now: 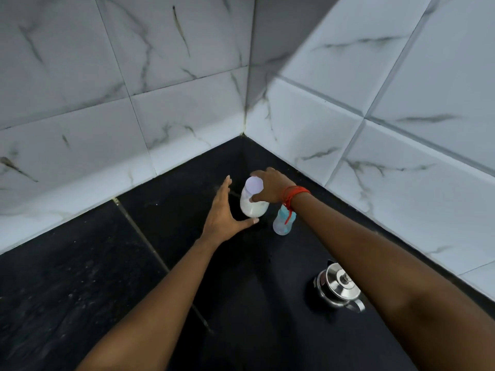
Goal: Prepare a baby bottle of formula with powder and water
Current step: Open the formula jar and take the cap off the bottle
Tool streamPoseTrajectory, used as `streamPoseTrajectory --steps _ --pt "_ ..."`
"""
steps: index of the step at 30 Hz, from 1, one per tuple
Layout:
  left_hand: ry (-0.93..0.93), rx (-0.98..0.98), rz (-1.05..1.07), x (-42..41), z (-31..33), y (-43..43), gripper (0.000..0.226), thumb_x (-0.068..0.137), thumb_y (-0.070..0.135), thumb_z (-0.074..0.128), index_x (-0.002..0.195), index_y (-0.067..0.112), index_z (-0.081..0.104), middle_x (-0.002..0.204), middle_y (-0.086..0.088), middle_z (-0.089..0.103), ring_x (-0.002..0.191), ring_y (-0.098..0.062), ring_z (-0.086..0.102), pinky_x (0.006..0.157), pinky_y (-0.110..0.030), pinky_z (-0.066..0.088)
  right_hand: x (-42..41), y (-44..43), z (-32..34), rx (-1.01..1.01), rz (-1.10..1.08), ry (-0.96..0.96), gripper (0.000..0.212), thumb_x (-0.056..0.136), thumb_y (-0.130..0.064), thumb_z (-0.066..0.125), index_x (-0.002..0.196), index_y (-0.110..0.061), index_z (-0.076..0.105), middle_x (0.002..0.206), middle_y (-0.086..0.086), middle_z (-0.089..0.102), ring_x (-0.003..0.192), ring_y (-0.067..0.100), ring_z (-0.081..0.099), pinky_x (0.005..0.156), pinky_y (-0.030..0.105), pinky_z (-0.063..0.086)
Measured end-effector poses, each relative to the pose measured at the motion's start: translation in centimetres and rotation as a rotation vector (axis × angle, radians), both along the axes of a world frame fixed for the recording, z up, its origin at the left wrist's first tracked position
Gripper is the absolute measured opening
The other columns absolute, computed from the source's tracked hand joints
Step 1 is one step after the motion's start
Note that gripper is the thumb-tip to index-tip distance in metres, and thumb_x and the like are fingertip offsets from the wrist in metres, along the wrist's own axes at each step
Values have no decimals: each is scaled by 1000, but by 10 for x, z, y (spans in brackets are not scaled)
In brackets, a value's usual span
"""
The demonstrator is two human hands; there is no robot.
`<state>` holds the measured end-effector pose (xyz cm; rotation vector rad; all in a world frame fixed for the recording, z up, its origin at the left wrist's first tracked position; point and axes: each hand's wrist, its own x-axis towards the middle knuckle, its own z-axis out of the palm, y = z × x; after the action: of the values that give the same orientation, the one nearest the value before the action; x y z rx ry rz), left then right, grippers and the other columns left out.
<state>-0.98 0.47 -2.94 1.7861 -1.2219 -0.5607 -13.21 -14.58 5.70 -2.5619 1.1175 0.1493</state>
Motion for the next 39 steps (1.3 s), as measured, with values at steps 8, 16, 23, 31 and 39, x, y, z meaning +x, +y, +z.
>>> streamPoseTrajectory --steps 8,16,23,31,39 --pt "191 -168 -2 -35 22 2 110 54 50 98 147 37 42 144 15 56 131 -5 55 111 -38 49 -34 24 61 126 65 -151 60 73 -57 77 126 -34 61 117 -16 61 105 8 56 83 22 41" --pt "117 -277 59 -56 43 13 109 48 60 92 141 16 54 131 1 66 122 -16 64 103 -45 54 -38 65 96 -56 -89 -21 80 71 -89 48 102 -18 66 85 2 71 61 16 65 65 36 60" --pt "184 -149 1 -49 61 19 91 42 66 89 121 25 66 107 14 73 99 -1 70 89 -35 61 -30 78 90 -291 -90 -91 70 74 -84 49 87 -18 66 82 0 68 76 20 65 64 32 52" --pt "271 -136 -69 -29 63 24 71 46 35 100 111 20 73 103 3 78 97 -11 75 81 -30 59 -43 77 98 -141 124 -221 58 72 -68 60 117 -32 66 105 -2 66 102 18 62 80 27 45" --pt "282 -167 -75 -38 65 36 75 55 12 102 118 32 65 102 23 74 97 10 68 75 -9 52 -52 76 133 77 197 -143 62 85 -47 70 143 -34 51 152 -5 46 142 13 39 113 29 33"
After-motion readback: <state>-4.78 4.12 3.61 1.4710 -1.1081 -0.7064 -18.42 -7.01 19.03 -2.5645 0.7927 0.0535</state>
